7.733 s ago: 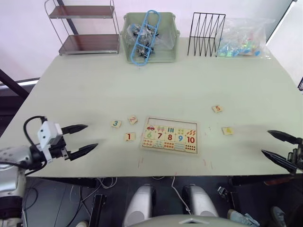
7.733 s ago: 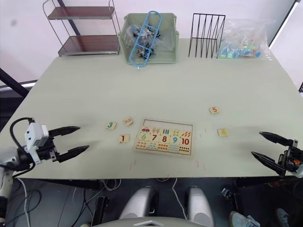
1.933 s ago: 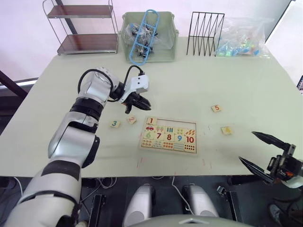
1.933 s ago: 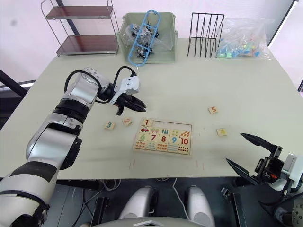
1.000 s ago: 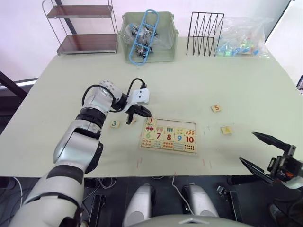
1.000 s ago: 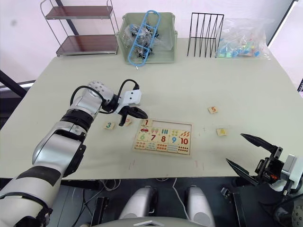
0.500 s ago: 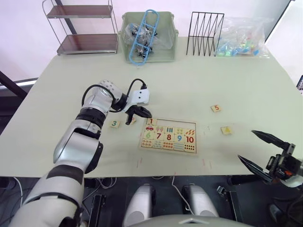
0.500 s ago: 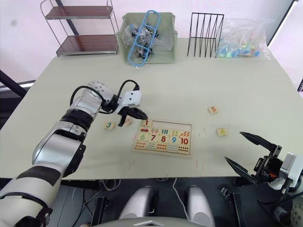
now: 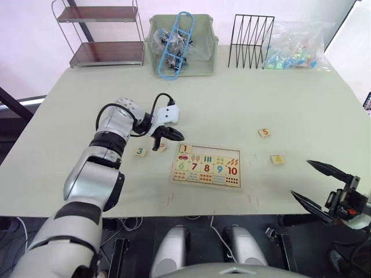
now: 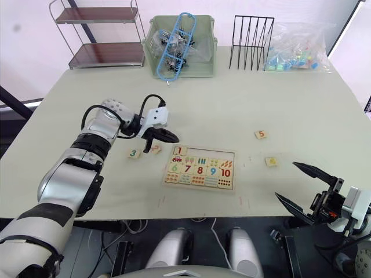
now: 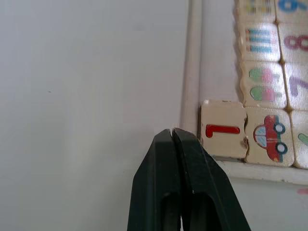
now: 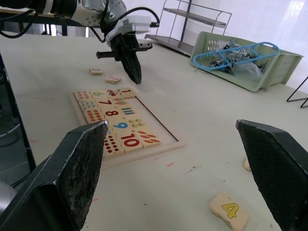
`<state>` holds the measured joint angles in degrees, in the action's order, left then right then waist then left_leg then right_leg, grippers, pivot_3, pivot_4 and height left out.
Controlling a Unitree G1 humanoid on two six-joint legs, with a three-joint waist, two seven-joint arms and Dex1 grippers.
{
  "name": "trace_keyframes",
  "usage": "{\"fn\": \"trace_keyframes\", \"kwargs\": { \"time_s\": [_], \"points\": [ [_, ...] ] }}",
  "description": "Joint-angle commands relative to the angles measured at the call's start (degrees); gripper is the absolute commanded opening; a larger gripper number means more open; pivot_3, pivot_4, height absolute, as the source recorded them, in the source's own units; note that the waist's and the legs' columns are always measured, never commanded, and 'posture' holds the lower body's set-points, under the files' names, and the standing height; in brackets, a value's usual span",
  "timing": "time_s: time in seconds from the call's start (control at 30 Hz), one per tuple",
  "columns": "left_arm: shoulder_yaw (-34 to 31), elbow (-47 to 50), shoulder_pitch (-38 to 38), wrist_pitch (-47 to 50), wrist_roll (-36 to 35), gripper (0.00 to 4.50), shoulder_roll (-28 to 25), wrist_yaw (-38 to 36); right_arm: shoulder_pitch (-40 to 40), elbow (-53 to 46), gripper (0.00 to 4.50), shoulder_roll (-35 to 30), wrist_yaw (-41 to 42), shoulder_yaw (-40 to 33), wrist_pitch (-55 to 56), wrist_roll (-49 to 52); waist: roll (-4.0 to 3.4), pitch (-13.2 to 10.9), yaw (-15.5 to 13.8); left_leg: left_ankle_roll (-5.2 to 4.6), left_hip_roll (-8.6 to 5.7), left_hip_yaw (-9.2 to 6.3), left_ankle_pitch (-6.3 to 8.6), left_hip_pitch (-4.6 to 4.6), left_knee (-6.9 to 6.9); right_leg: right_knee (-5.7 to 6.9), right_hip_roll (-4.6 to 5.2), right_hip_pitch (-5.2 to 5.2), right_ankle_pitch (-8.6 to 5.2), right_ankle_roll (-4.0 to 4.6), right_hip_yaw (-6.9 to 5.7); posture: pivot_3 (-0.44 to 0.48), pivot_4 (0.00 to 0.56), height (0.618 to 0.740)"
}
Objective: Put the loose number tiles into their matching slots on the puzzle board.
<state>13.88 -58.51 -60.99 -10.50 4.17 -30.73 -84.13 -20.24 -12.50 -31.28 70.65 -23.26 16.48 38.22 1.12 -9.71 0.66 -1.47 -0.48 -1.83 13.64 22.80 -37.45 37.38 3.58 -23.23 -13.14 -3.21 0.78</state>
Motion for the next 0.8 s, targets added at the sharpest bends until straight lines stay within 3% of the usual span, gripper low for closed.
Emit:
{"fn": "trace_keyframes", "kwargs": {
  "time_s": [0.03,0.5,0.6,0.7,0.73,0.8],
  "points": [
    [-4.07,4.41,0.23,2.5,-4.04,0.07,-1.74,-0.94,0.28,-0.44,4.5,0.04,0.09,-0.26,0.63,0.35,0.0,0.0,0.06,0.0,0.01,-0.01,0.0,0.0,0.0,0.0,0.0,0.0,0.0,0.0,0.0,0.0,0.15,0.74],
    [-20.65,32.88,19.67,21.71,-19.26,0.07,-9.07,8.96,4.62,6.62,4.5,-1.81,-0.43,-0.31,-2.59,-0.48,-0.01,0.0,0.23,0.0,0.17,-0.03,0.0,-0.07,-0.03,0.15,0.04,-0.02,0.0,0.01,0.06,0.0,0.15,0.74],
    [-24.12,39.65,25.22,25.71,-22.43,0.89,-10.9,11.44,5.54,7.98,4.5,-2.24,-1.45,-0.12,-3.26,-1.73,-0.01,0.01,0.21,0.01,0.21,-0.02,0.0,-0.14,-0.02,0.23,0.03,-0.03,-0.01,0.03,0.1,0.0,0.15,0.74],
    [-28.15,45.88,31.99,28.32,-25.82,2.39,-12.44,13.31,5.39,9.14,4.5,-2.9,-2.09,-0.24,-3.94,-3.1,-0.02,0.01,0.06,0.01,0.23,-0.03,0.0,-0.13,-0.02,0.23,0.04,-0.04,-0.01,0.03,0.09,0.0,0.15,0.74],
    [-29.44,47.77,34.09,29.22,-27.09,2.7,-12.67,13.73,5.26,9.44,4.5,-2.99,-1.98,-0.41,-4.09,-3.09,-0.02,0.01,0.0,0.01,0.23,-0.01,0.0,-0.13,-0.02,0.24,0.06,-0.04,-0.01,0.03,0.1,0.0,0.15,0.74],
    [-31.48,51.21,38.32,30.47,-28.42,3.9,-13.14,15.41,4.91,10.11,4.5,-3.16,-1.52,-0.86,-3.91,-3.1,-0.02,0.01,-0.06,0.01,0.23,-0.02,0.0,-0.13,-0.02,0.23,0.09,-0.03,-0.01,0.03,0.09,0.0,0.15,0.74]
  ]
}}
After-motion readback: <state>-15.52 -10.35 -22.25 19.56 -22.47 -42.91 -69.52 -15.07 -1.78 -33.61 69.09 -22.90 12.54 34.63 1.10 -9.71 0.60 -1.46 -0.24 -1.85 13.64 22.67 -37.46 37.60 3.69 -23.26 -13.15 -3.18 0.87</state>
